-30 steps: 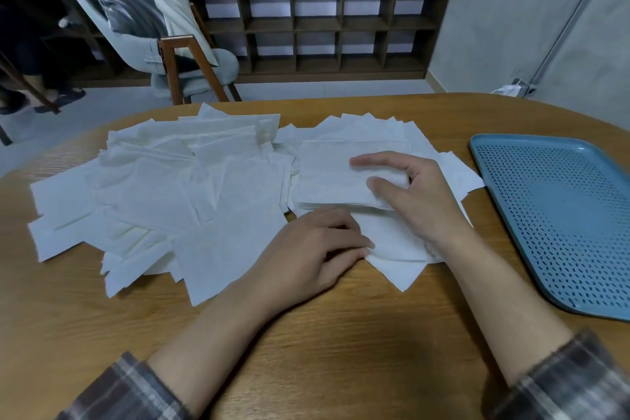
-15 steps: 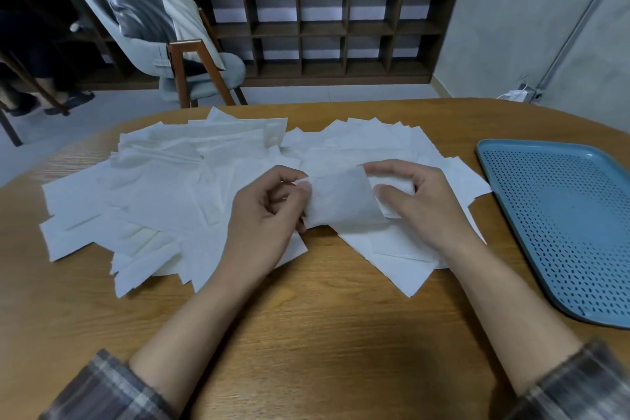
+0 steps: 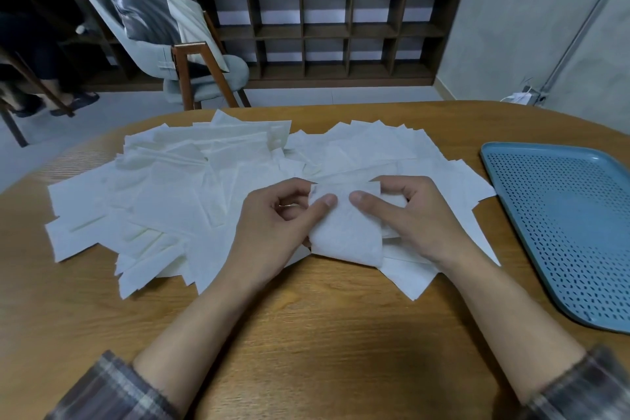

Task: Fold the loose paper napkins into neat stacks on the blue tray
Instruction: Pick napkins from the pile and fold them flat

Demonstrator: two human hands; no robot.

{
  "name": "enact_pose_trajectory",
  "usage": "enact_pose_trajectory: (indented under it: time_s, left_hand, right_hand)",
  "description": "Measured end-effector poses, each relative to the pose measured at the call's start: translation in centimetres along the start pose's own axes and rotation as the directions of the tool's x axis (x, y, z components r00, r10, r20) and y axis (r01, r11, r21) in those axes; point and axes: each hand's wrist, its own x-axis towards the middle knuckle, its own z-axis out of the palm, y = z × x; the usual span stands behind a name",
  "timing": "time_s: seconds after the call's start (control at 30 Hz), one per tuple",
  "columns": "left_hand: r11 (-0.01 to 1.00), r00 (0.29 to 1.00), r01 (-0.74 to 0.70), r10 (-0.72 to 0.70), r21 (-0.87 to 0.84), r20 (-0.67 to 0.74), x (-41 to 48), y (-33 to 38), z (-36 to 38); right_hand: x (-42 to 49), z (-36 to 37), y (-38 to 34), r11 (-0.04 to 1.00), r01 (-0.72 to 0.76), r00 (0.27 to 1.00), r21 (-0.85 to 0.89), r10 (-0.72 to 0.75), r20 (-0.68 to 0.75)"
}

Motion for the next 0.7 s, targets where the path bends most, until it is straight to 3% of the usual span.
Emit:
enact_pose_trajectory:
  time_s: [0.13, 0.27, 0.33, 0.43, 0.53, 0.7]
  left_hand:
    - [0.999, 0.999, -0.038, 0.039, 0.028, -0.015, 0.1, 0.0, -0.3]
    - [0.995, 0.962, 0.094, -0.096, 0.02, 0.254, -0.3, 0.5, -0.3]
    - [0.991, 0.945, 0.12, -0.133, 0.061, 0.298, -0.3, 0.2, -0.3]
    - [0.995, 0.995, 0.064, -0.07, 0.073, 0.076, 0.4, 0.0, -0.8]
    - [0.999, 0.993, 0.011, -0.006, 0.034, -0.121, 1.0, -0.2, -1.6]
    - [0.998, 0.996, -0.043, 0.046, 0.04, -0.075, 0.7, 0.3, -1.4]
  right_hand:
    - [0.0, -0.1, 0.1, 1.0, -0.02, 1.0, -0.023, 0.02, -0.002]
    - [0.1, -0.3, -0.1, 0.998, -0.021, 0.99, 0.056, 0.029, -0.137]
    - [0.1, -0.6, -0.1, 0.993, -0.041, 0.982, 0.109, 0.06, -0.177]
    - [0.2, -1.0, -0.2, 0.989, -0.087, 0.979, 0.122, 0.107, -0.171]
    - [0.2, -1.1, -0.4, 0.989, -0.119, 0.984, 0.082, 0.129, -0.124]
    - [-0.2, -0.4, -0.8, 0.986, -0.143, 0.989, 0.085, 0.139, 0.051]
